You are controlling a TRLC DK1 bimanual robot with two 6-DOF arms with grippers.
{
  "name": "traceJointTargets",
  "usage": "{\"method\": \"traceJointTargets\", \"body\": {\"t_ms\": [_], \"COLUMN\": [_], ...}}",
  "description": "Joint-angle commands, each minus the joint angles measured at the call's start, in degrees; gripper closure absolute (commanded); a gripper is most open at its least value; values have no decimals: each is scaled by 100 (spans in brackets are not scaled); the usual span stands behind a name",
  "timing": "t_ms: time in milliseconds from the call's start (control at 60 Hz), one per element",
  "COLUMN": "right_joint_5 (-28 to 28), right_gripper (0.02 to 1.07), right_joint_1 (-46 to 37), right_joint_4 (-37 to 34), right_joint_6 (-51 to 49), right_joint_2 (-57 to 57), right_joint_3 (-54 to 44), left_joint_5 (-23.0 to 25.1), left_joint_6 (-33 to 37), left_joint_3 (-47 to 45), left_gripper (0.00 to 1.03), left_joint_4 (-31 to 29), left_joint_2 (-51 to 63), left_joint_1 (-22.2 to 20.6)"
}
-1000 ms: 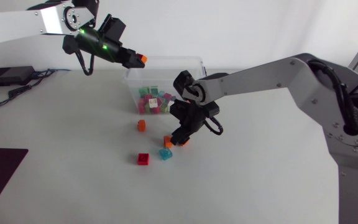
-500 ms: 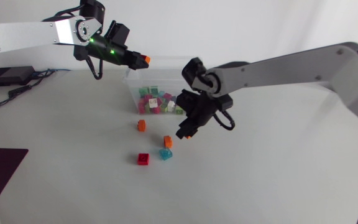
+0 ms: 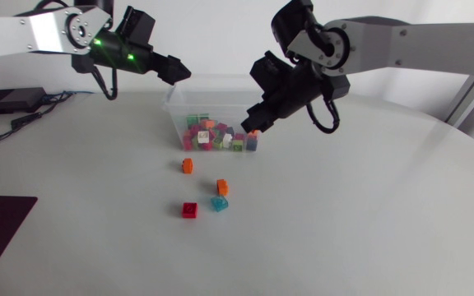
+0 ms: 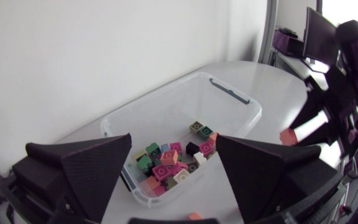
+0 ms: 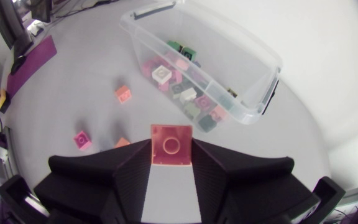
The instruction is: Place the duplo bricks in the container
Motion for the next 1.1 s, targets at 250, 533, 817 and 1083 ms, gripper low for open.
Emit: {"method": "traceJointTargets", "body": {"t_ms": [250, 533, 817, 1083], "right_joint_5": [-143, -152, -152, -187], "right_gripper": [73, 73, 73, 73], "right_joint_1": [-146, -261, -331, -349], "right_joint_4": [383, 919, 1648, 2000], "right_joint_6": [376, 525, 613, 613], "right_joint_2": [239, 450, 793, 1400], "right_joint_3": [854, 1003, 1012, 1346], "left_joint_5": [82, 117, 187, 187], "left_joint_6": [2136, 3050, 3103, 3086], "left_joint_3": [-2294, -3014, -2944, -2821], "left_gripper": [5, 5, 5, 5], "left_joint_4": [-268, -128, 443, 637], "left_joint_2": [-1238, -649, 81, 344], "left_joint_1": [117, 117, 47, -15]}}
